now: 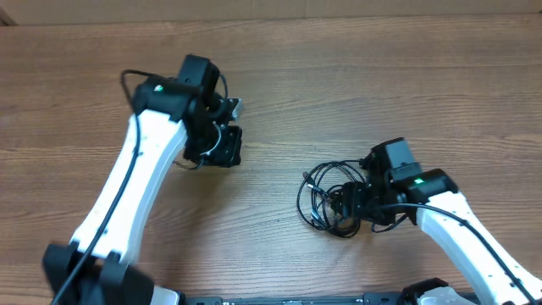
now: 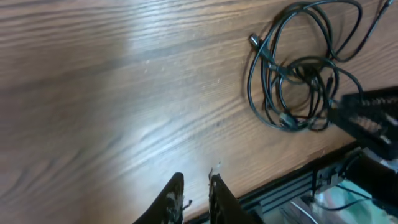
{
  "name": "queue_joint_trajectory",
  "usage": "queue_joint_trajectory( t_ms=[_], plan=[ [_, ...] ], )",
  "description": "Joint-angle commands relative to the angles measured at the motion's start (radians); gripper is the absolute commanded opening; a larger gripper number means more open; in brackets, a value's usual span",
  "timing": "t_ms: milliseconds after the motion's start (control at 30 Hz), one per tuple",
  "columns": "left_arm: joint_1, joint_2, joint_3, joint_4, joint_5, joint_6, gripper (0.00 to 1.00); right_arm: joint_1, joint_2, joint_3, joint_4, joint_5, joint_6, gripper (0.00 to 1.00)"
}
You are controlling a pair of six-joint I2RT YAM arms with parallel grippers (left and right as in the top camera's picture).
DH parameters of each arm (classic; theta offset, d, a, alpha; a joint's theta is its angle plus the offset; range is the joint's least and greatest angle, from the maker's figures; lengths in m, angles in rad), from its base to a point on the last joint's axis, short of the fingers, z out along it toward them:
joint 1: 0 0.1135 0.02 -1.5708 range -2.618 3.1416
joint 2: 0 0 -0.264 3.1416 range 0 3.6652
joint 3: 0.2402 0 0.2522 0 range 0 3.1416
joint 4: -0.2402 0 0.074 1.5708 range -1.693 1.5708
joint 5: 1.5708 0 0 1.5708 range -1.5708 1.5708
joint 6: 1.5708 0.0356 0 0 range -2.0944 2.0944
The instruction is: Untangle cables
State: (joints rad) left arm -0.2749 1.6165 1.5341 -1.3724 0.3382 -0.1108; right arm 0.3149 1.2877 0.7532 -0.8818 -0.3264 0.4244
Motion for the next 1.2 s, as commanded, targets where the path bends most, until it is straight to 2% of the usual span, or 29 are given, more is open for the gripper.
queue_joint_trajectory(
  t_ms=[0,33,67,233,300,400,433,467,633,900,1167],
  plan=[
    [-0.007,-0.108,-0.039,-0.003,-0.061,-0.063,0.15,0.038,0.032,-0.008,0.053,0.113,0.082,0.52],
    [-0.007,-0.14,-0.066,0.01,-0.075,-0.079,0.15,0.044,0.04,-0.008,0.074,0.113,0.086,0.48],
    [-0.007,-0.172,-0.098,0.026,-0.09,-0.096,0.14,0.05,0.048,-0.008,0.094,0.113,0.089,0.39],
    [-0.007,-0.328,-0.303,0.172,-0.102,-0.192,0.16,0.06,0.079,-0.008,0.175,0.112,0.122,0.1],
    [-0.007,-0.353,-0.357,0.224,-0.095,-0.205,0.3,0.06,0.08,-0.008,0.208,0.104,0.159,0.04],
    [-0.007,-0.35,-0.412,0.296,-0.066,-0.204,0.56,0.06,0.08,-0.008,0.369,0.0,0.164,0.04],
    [-0.007,-0.336,-0.428,0.335,-0.039,-0.204,0.6,0.06,0.08,-0.007,0.488,-0.077,0.191,0.04],
    [-0.007,-0.301,-0.433,0.391,0.031,-0.203,0.61,0.06,0.08,-0.005,0.725,-0.186,0.269,0.04],
    [-0.007,-0.22,-0.433,0.488,0.216,-0.167,0.6,0.06,0.08,-0.005,1.032,-0.261,0.364,0.04],
    [-0.007,-0.141,-0.433,0.526,0.246,-0.101,0.58,0.06,0.08,-0.005,1.044,-0.259,0.364,0.04],
    [-0.007,-0.137,-0.433,0.644,0.301,-0.095,0.65,0.06,0.08,-0.005,1.025,-0.26,0.364,0.04]
  ],
)
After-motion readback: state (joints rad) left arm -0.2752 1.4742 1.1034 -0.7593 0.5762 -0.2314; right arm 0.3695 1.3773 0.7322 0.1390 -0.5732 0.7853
